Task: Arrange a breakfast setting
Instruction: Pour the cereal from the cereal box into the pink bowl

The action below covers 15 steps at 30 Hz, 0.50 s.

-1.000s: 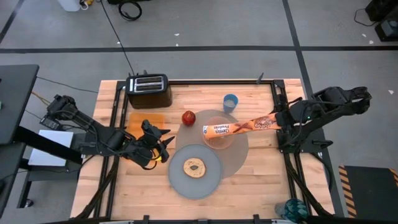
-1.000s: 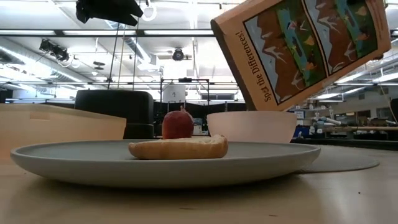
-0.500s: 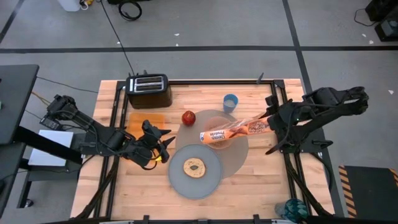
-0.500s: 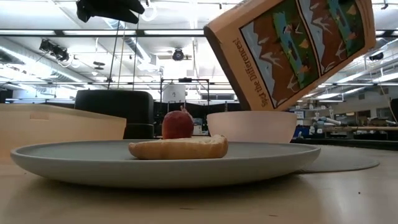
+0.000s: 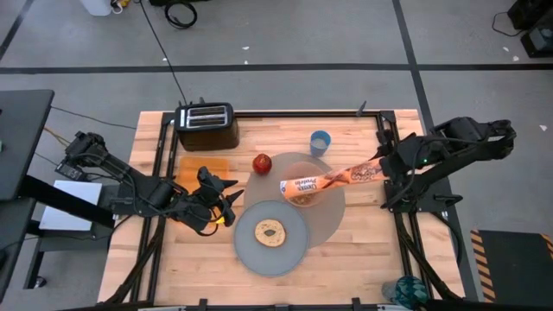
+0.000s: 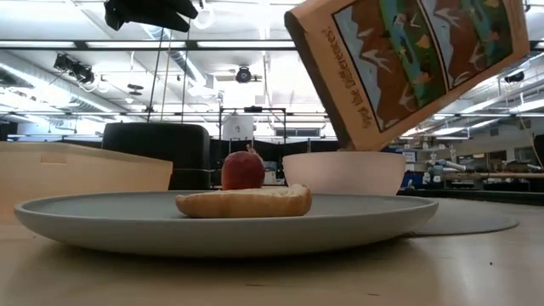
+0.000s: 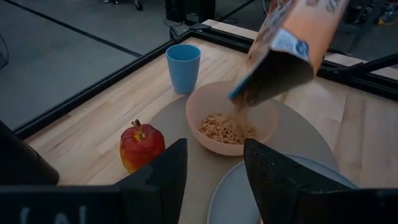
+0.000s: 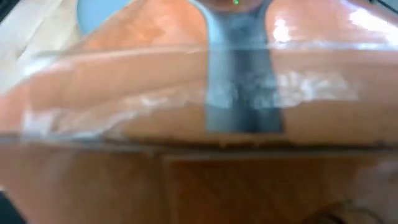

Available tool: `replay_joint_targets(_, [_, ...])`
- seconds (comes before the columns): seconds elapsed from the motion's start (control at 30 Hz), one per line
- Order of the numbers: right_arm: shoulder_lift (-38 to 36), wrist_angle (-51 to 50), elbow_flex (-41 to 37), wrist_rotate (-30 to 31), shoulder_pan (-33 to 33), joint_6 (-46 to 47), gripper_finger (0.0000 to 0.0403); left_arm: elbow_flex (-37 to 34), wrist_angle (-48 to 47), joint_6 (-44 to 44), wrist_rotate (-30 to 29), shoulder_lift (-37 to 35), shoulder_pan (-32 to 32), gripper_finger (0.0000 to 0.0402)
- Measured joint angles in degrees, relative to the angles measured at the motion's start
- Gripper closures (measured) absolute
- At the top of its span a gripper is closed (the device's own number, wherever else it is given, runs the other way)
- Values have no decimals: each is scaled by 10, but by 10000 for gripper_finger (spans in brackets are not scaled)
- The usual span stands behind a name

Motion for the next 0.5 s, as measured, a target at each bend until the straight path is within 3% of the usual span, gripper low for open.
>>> replay_joint_targets(0.37, [-24,-33,0,-31,0,47,208,0,7,0,0,0,0,235])
replay_joint_targets(0.5, [-23,-49,0,-7,0,53,208,0,8,0,0,0,0,235])
